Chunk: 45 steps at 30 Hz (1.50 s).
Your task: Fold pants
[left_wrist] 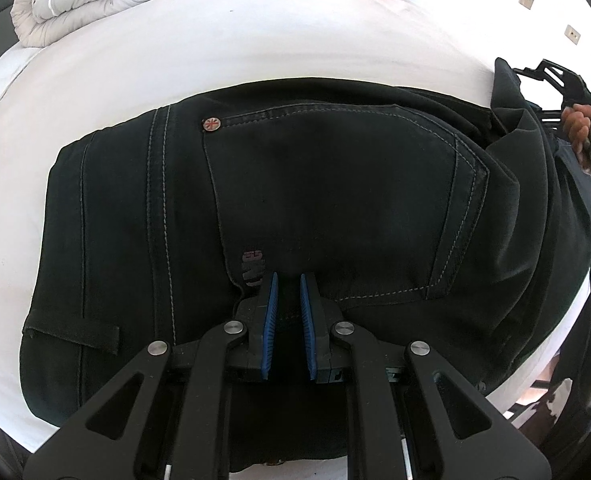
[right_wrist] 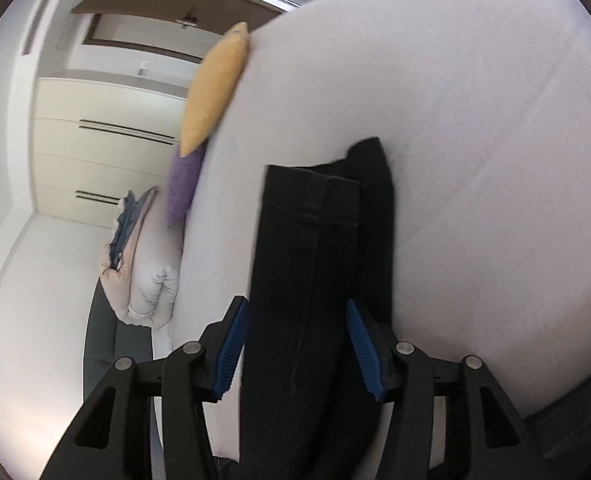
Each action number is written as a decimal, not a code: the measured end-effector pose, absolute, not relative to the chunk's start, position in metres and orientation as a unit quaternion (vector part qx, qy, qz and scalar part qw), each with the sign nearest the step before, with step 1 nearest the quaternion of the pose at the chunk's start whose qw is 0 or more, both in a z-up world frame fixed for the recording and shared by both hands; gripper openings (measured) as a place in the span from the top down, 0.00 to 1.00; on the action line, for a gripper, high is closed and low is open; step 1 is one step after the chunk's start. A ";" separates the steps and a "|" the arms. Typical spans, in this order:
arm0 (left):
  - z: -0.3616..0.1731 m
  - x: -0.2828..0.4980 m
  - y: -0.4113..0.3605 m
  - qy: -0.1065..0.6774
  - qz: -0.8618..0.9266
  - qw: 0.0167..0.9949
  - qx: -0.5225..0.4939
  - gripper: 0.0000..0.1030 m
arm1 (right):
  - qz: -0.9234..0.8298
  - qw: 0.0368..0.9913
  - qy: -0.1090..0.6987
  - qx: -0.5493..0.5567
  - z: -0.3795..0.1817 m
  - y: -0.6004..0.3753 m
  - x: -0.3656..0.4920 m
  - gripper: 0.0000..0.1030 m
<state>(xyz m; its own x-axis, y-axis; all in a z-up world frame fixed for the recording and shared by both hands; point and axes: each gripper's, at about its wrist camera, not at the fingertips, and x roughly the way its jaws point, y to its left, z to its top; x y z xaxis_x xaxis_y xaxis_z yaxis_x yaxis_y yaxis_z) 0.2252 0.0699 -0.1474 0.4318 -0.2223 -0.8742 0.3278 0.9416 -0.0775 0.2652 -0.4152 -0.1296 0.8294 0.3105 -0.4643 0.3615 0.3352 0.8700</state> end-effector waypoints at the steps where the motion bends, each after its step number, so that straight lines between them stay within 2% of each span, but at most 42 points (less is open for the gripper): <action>1: -0.147 0.225 0.070 0.507 -0.162 0.845 0.051 0.89 | -0.019 0.759 0.285 0.584 -0.132 -0.416 0.267 0.52; 9: -0.145 0.221 0.069 0.505 -0.158 0.847 0.052 0.89 | -0.006 0.741 0.264 0.618 -0.140 -0.423 0.267 0.54; 10: -0.145 0.221 0.068 0.504 -0.157 0.847 0.053 0.89 | -0.002 0.741 0.259 0.619 -0.140 -0.423 0.268 0.59; 11: -0.145 0.221 0.067 0.504 -0.156 0.848 0.054 0.89 | 0.000 0.745 0.260 0.614 -0.139 -0.423 0.270 0.72; 13: -0.145 0.220 0.066 0.504 -0.154 0.848 0.056 0.89 | 0.001 0.755 0.269 0.598 -0.136 -0.420 0.275 0.87; 14: -0.145 0.219 0.065 0.503 -0.153 0.849 0.056 0.89 | 0.001 0.760 0.270 0.592 -0.134 -0.419 0.277 0.90; 17: -0.144 0.219 0.063 0.503 -0.151 0.849 0.059 0.89 | -0.011 0.781 0.263 0.567 -0.120 -0.416 0.276 0.94; 26: -0.143 0.216 0.057 0.498 -0.150 0.851 0.069 0.89 | -0.030 0.841 0.204 0.500 -0.026 -0.417 0.210 0.96; 29: -0.144 0.213 0.055 0.495 -0.150 0.852 0.076 0.89 | -0.051 0.841 0.189 0.505 -0.008 -0.423 0.159 0.96; 33: -0.145 0.211 0.053 0.493 -0.150 0.853 0.084 0.89 | -0.120 0.825 0.208 0.512 -0.021 -0.432 0.086 0.95; 36: -0.145 0.211 0.051 0.494 -0.152 0.852 0.087 0.89 | -0.193 0.791 0.259 0.520 -0.062 -0.439 0.042 0.85; 38: -0.144 0.210 0.049 0.494 -0.151 0.852 0.088 0.89 | -0.205 0.766 0.263 0.550 -0.088 -0.439 0.012 0.72; 42: -0.143 0.210 0.043 0.495 -0.145 0.852 0.095 0.89 | -0.171 0.760 0.234 0.582 -0.112 -0.426 -0.015 0.67; 44: -0.143 0.209 0.040 0.494 -0.142 0.852 0.102 0.89 | -0.150 0.761 0.213 0.594 -0.115 -0.426 -0.013 0.55; 45: -0.143 0.209 0.040 0.494 -0.141 0.852 0.103 0.89 | -0.140 0.760 0.201 0.603 -0.118 -0.426 -0.009 0.52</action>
